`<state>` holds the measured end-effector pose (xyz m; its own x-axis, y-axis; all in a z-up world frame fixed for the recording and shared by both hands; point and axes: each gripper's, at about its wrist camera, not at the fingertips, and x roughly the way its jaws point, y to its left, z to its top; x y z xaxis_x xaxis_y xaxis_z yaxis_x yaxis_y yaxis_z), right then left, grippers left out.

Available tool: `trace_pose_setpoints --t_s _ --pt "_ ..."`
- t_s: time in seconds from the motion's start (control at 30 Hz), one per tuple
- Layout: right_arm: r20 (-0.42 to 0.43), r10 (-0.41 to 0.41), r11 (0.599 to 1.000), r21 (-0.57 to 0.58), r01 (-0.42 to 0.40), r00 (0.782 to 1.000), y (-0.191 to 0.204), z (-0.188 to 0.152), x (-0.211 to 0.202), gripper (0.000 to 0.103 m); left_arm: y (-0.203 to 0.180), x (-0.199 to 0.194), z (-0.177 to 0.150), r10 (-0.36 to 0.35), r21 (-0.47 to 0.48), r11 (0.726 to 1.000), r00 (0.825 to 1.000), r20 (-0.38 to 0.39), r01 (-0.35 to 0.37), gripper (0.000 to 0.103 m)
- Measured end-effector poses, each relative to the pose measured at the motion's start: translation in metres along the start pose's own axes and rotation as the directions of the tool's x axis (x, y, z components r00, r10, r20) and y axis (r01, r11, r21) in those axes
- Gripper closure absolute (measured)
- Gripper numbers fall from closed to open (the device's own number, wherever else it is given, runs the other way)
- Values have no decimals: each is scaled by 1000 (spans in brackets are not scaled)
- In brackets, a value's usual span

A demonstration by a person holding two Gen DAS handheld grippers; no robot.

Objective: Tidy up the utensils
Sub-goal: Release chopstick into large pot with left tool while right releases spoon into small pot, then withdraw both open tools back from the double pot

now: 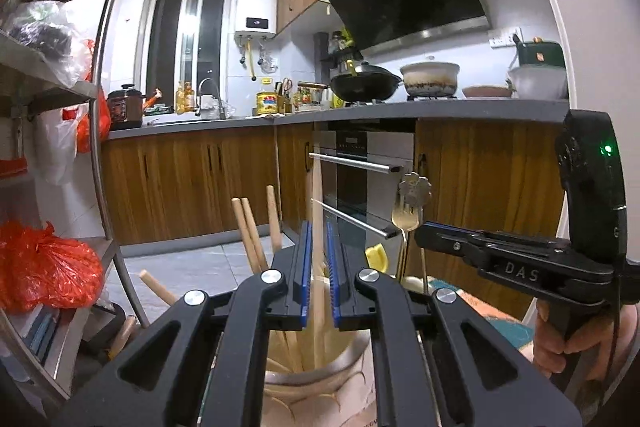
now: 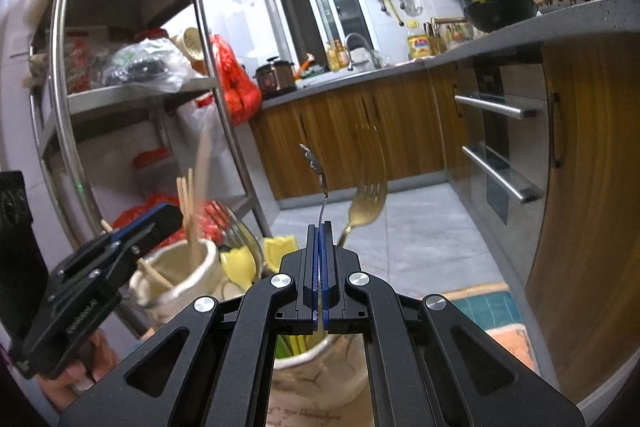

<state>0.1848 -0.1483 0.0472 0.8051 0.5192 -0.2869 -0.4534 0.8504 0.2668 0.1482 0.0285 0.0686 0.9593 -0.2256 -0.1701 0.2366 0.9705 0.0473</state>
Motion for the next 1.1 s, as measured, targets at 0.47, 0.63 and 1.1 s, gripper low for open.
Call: trace_pose_setpoints --t_s 0.47,0.63,1.1 --pt "-53 -27 1000 5 28 998 -4 -7 7 93 -1 -10 4 -2 13 1000 1000 18 2 69" --pt "-39 -42 999 0 42 998 -7 -4 -3 77 -3 -16 9 -3 26 1000 1000 24 3 69" --pt "-53 -80 992 -102 74 995 6 -22 -57 76 -15 -71 -12 -12 -17 1000 999 -31 11 62"
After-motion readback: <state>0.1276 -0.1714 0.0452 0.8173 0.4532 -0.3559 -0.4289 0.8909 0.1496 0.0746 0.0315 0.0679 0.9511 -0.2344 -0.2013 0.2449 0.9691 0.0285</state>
